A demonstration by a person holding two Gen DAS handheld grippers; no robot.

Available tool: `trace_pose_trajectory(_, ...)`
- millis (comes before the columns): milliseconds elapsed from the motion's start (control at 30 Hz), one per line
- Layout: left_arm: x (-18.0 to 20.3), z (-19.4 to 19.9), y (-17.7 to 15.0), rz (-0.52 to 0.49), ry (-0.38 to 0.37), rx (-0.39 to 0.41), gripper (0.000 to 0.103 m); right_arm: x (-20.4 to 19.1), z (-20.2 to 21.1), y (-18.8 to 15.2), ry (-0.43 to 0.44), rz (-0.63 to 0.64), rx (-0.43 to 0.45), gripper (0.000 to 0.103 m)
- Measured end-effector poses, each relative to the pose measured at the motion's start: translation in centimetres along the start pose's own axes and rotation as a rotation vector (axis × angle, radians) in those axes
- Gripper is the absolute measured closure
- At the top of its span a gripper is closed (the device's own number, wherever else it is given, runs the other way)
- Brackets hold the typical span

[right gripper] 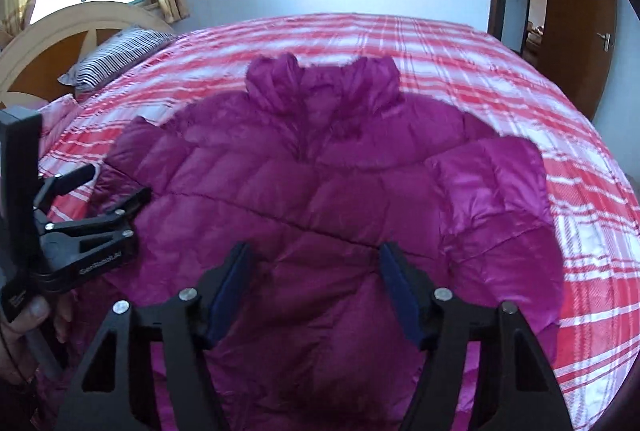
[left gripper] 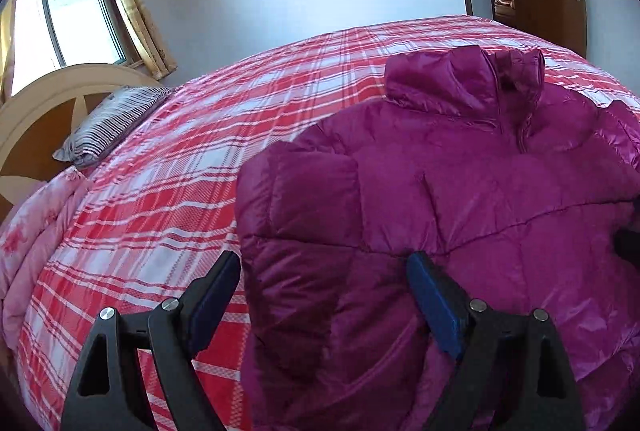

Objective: Fold large clothes

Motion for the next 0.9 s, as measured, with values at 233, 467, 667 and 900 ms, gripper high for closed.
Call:
trace_pose_trajectory(233,0.4,-0.5,-0.6,0.007,-0.017,-0.015,0.015,0.4,-0.3,-0.9,-0.014,0.025,-0.009,0.035)
trace_pose_trajectory(467,0.6,-1.5,-1.0,0.009,-0.007,-0.062,0.007,0.7,-1.2,-1.1,-0.004,0.001,-0.027,0.035)
trace_pose_trajectory(667,0.6,-2.2,-1.2,0.017,-0.013,-0.091,0.004,0.6,-1.5,-1.3,-0.016,0.007,-0.035,0.035)
trace_pose_trajectory(900,0.5,-2.3,-1.4,0.025,-0.017,-0.100,0.002,0.6,-1.6,-1.3,-0.017,0.006,-0.035,0.035)
Point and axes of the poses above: each gripper's, at about its wrist camera, not at the fingertips, and z roughly against the way its jaws point, x to its right, y to its top, the point moved 5 cm from there along -z, roughly the way its jaws point, and after that the axes turned 12 degrees about y, right-handed, at the moved point
